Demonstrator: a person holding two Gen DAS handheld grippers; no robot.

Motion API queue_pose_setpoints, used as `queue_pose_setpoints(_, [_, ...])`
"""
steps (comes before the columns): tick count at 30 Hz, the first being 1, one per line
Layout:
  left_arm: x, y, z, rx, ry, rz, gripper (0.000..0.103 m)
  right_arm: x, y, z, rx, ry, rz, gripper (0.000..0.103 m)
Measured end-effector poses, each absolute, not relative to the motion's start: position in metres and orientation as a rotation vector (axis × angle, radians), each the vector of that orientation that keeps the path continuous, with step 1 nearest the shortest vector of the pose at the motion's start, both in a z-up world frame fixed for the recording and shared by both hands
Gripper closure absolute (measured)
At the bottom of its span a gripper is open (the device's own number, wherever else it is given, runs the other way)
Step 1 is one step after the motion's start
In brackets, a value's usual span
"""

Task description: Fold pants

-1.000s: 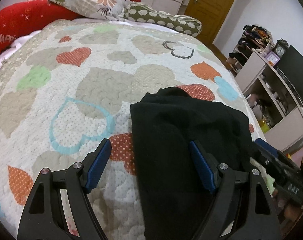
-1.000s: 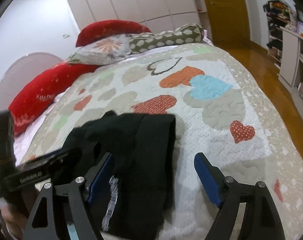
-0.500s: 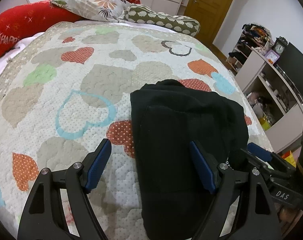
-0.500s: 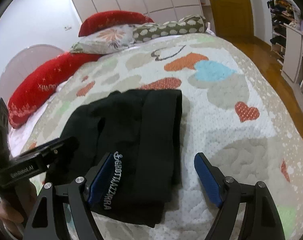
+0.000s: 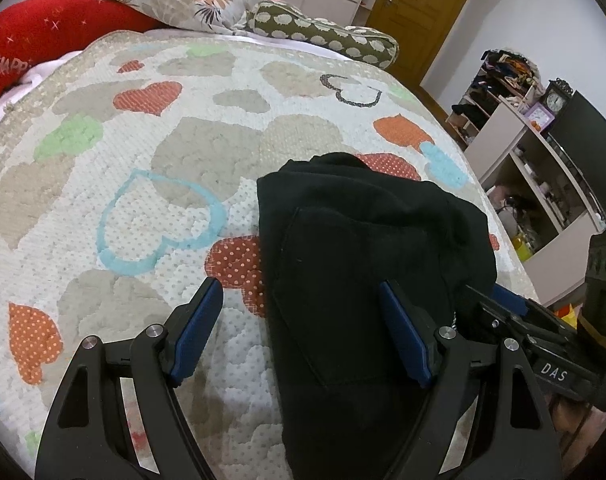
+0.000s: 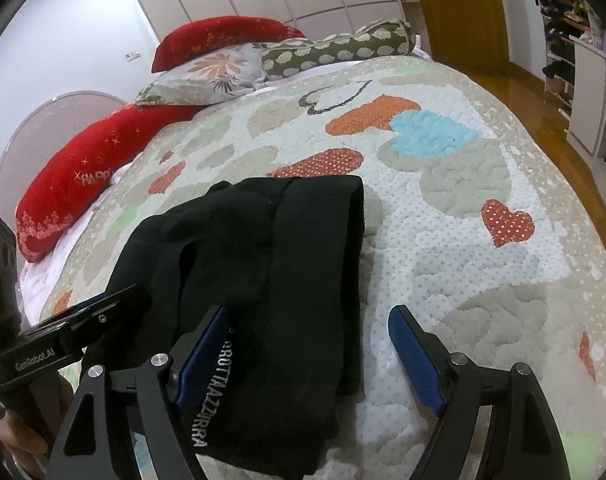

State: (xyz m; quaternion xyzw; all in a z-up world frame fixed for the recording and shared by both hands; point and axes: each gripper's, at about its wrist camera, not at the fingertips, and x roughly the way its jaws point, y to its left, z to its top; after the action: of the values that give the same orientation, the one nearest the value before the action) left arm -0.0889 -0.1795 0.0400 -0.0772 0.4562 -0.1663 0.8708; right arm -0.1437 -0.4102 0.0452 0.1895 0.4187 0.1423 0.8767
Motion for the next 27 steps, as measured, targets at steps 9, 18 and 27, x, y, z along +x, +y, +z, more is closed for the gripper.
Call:
queue_pose_setpoints(9, [-0.083,-0.182,0.031,-0.191,0.981,-0.384,0.023,-0.134,-0.414,0.038,0.413,0.869,0.333,0.021])
queue_pose_setpoints(18, [-0.078,-0.184,0.026,-0.205,0.989,-0.402,0.021,-0.127,-0.414,0.03,0.436,0.847,0.381,0.013])
queue_pose_setpoints(27, [-0.076,-0.184,0.025,-0.212,0.992,-0.406,0.021,-0.124,-0.41,0.028,0.418,0.839,0.396,0.007])
